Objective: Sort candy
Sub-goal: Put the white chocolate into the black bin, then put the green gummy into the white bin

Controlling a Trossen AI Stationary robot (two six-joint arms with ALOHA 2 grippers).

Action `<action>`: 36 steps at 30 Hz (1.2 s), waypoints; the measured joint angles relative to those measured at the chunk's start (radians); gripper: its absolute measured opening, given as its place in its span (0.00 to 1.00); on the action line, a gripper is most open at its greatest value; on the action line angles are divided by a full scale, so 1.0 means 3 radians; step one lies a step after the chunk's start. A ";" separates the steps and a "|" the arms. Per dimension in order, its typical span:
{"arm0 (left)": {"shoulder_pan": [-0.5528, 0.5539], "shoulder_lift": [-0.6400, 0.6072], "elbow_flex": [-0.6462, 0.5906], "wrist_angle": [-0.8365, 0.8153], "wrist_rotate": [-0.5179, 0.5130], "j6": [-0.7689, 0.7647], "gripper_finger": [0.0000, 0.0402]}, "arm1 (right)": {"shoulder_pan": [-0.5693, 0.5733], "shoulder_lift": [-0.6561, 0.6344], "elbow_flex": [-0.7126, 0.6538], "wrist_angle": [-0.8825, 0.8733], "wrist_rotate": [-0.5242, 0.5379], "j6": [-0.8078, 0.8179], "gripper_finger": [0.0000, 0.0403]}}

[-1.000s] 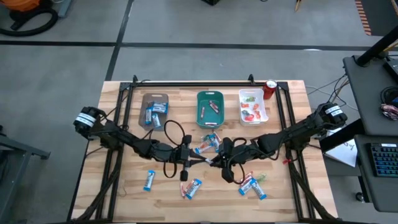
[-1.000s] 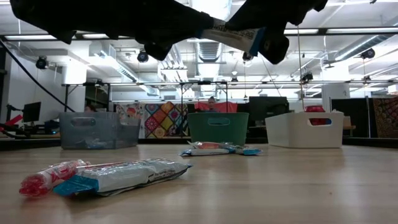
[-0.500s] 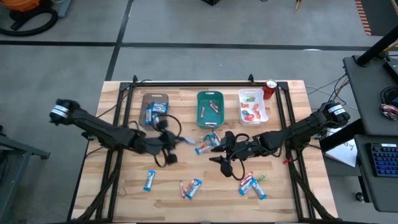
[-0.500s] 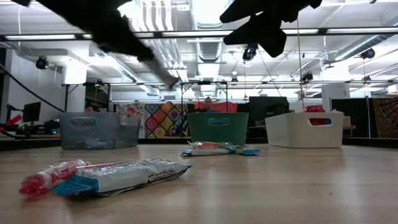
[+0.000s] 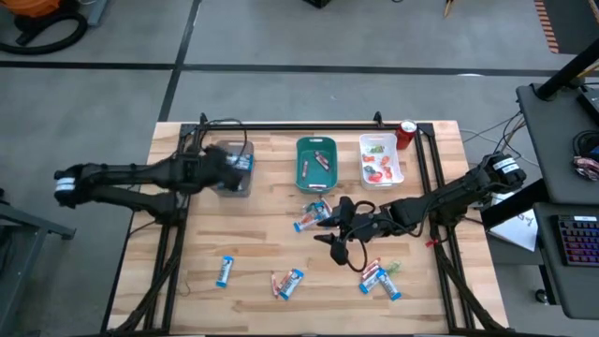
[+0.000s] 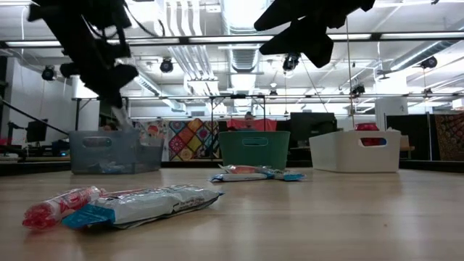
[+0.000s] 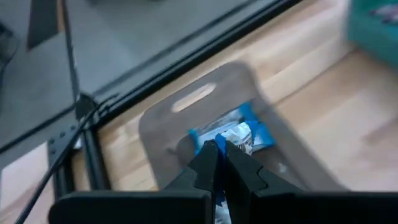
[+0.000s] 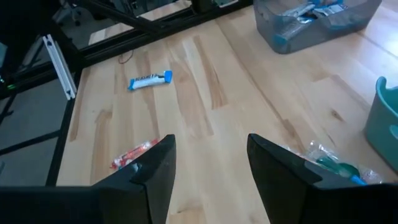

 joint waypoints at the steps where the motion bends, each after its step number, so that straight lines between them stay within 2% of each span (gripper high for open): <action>1: 0.0133 0.0031 0.0000 0.0006 0.0086 0.0073 0.00 | 0.0000 0.0000 0.0000 0.0001 0.0000 0.0002 0.47; 4: 0.0425 0.0150 0.0000 0.0020 0.0182 0.0260 0.00 | 0.0000 0.0000 -0.0003 -0.0013 0.0000 0.0013 0.47; 7: 0.0542 0.0256 -0.0001 0.0022 0.0187 0.0372 0.00 | 0.0000 0.0000 -0.0003 -0.0010 -0.0001 0.0013 0.47; 22: 0.0552 0.0433 -0.0004 0.0037 0.0183 0.0421 0.00 | 0.0000 0.0001 -0.0005 -0.0011 -0.0003 0.0013 0.47; 36: 0.0523 0.0427 -0.0004 0.0051 0.0197 0.0376 0.24 | 0.0000 0.0001 -0.0005 -0.0011 -0.0006 0.0040 0.47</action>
